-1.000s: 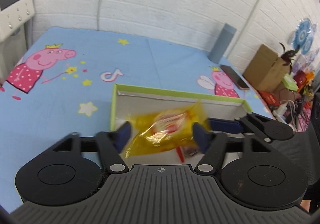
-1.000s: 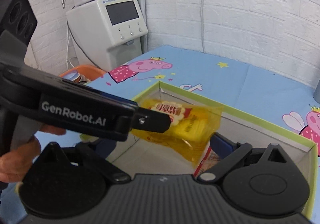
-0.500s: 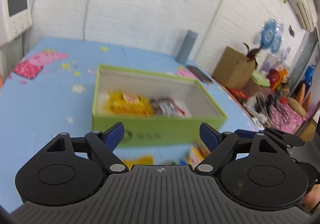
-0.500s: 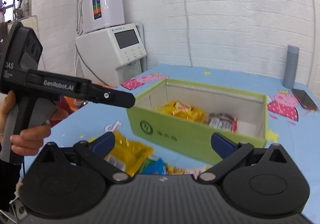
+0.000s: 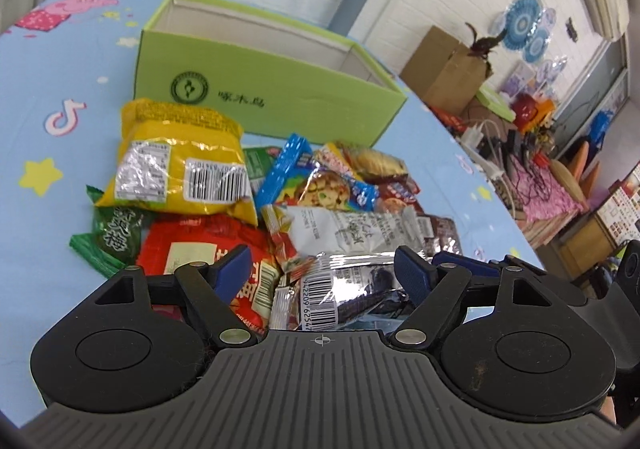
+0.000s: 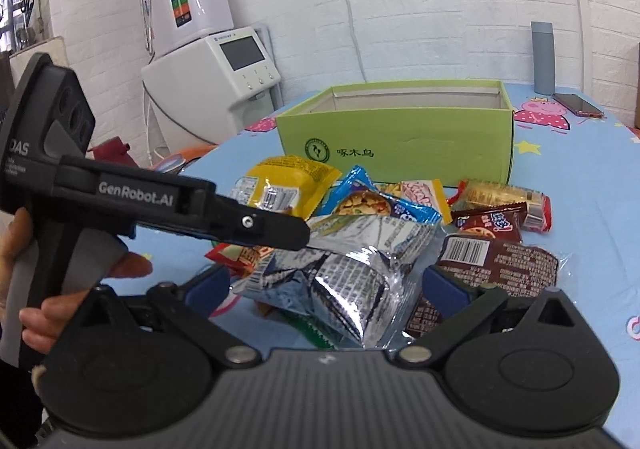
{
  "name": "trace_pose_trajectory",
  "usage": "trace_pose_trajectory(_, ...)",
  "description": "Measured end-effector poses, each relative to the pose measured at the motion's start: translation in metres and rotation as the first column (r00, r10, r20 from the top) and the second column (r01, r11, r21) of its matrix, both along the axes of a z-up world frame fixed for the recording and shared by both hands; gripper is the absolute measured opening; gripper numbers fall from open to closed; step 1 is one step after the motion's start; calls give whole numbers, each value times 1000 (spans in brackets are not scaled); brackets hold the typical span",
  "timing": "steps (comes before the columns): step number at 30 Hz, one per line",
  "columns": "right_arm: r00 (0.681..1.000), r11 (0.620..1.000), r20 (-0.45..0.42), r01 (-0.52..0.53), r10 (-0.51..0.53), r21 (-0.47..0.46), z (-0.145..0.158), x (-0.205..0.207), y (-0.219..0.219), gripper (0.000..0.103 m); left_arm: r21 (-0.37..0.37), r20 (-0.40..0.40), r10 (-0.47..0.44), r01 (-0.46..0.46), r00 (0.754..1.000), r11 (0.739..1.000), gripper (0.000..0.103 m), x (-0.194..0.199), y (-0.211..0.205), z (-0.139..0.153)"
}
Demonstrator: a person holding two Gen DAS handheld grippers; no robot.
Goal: Organize snacks
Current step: 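Grasp the silver foil snack pack with the left gripper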
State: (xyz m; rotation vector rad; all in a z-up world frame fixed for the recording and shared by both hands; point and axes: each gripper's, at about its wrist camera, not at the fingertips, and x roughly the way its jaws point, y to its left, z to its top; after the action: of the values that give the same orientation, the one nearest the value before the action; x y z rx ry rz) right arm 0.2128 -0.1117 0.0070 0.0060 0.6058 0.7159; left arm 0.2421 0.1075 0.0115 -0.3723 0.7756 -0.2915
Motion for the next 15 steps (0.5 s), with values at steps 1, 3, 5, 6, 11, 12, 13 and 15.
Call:
trace_pose_trajectory(1,1000,1000,-4,0,0,-7,-2,1,2,102,5,6,-3,3,1000,1000,64,1,-2,-1)
trace_pose_trajectory(3,1000,1000,-3,1,-1,-14,-6,2,3,101,1,-3,-13,13,1000,1000,55,4,-5,-3)
trace_pose_trajectory(5,1000,1000,-8,-11,11,-10,-8,1,5,102,-42,-16,-44,44,999,998,45,6,-7,-6)
trace_pose_trajectory(6,1000,1000,-5,-19,19,-6,-8,0,6,102,-36,-11,-42,41,999,998,44,5,-10,-6)
trace_pose_trajectory(11,1000,1000,16,0,0,-24,-6,-6,0,102,-6,9,-48,48,999,999,38,-3,-24,-1)
trace_pose_trajectory(12,1000,1000,24,7,-6,-25,-5,-8,-2,102,-3,13,-59,59,998,998,38,-4,-28,-1)
trace_pose_trajectory(13,1000,1000,29,11,-11,-23,-5,-9,-4,102,6,18,-69,69,997,998,48,-5,-31,-1)
trace_pose_trajectory(15,1000,1000,12,13,-13,-6,-9,-6,-8,101,31,5,-56,56,998,998,65,-2,-34,-6)
